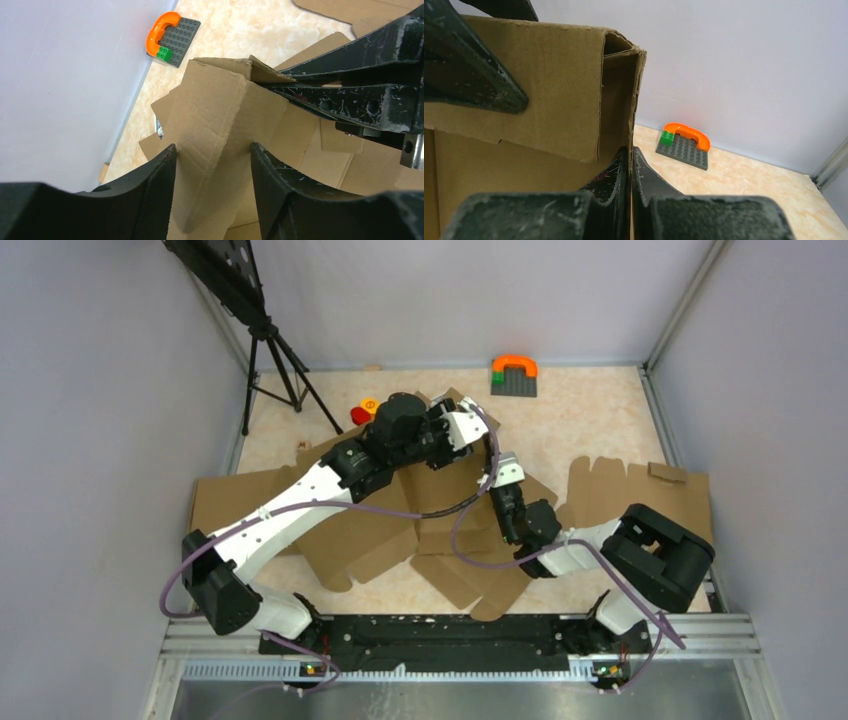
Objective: Fold the paper box
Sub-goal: Fold the paper box at the center of the board.
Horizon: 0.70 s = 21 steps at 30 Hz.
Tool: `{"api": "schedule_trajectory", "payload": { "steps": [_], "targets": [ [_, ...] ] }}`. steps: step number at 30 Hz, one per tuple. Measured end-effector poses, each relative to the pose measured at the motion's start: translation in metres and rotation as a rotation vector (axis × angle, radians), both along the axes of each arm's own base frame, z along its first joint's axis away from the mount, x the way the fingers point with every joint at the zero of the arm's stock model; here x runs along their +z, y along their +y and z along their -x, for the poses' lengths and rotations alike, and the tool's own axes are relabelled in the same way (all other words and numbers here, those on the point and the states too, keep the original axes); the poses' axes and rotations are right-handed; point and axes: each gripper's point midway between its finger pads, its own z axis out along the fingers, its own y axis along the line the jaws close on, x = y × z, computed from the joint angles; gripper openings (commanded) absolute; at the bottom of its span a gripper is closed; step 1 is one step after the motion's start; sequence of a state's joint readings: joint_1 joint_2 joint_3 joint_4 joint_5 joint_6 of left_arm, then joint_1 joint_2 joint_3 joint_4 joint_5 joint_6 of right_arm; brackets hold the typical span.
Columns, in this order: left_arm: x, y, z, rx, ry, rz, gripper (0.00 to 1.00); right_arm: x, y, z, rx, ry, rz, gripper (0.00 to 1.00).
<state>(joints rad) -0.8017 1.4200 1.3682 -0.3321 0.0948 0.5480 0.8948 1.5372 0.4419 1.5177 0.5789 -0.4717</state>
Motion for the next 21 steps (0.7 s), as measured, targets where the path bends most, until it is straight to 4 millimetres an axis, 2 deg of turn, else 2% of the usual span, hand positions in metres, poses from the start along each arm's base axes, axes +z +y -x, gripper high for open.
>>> {"api": "schedule_trajectory", "payload": {
  "steps": [2, 7, 10, 11, 13, 14, 16, 21],
  "targets": [
    [0.002, 0.001, -0.003, 0.013, -0.014, 0.006, 0.46, 0.0, 0.0, 0.0, 0.0, 0.001, -0.001, 0.0],
    [0.005, 0.002, -0.007, 0.032, -0.035, 0.012, 0.42, -0.001, 0.001, 0.0, 0.004, 0.006, -0.005, 0.0],
    [0.005, 0.003, -0.008, 0.038, -0.042, 0.005, 0.29, -0.002, 0.001, 0.0, 0.01, 0.016, -0.014, 0.0],
    [0.006, 0.003, -0.009, 0.041, -0.05, 0.001, 0.22, -0.001, 0.001, 0.0, 0.012, 0.018, -0.017, 0.06],
    [0.007, 0.005, -0.012, 0.051, -0.077, -0.011, 0.11, 0.0, 0.004, -0.001, 0.019, 0.027, -0.023, 0.25],
    [0.008, 0.006, -0.015, 0.062, -0.095, -0.016, 0.06, 0.0, 0.006, -0.001, 0.026, 0.03, -0.029, 0.31],
    [0.006, 0.008, -0.019, 0.083, -0.127, -0.034, 0.0, 0.002, 0.007, 0.0, 0.034, 0.029, -0.034, 0.36],
    [-0.016, 0.015, -0.021, 0.115, -0.133, -0.091, 0.0, 0.0, 0.009, 0.001, 0.042, 0.045, -0.033, 0.44]
  ]
}}
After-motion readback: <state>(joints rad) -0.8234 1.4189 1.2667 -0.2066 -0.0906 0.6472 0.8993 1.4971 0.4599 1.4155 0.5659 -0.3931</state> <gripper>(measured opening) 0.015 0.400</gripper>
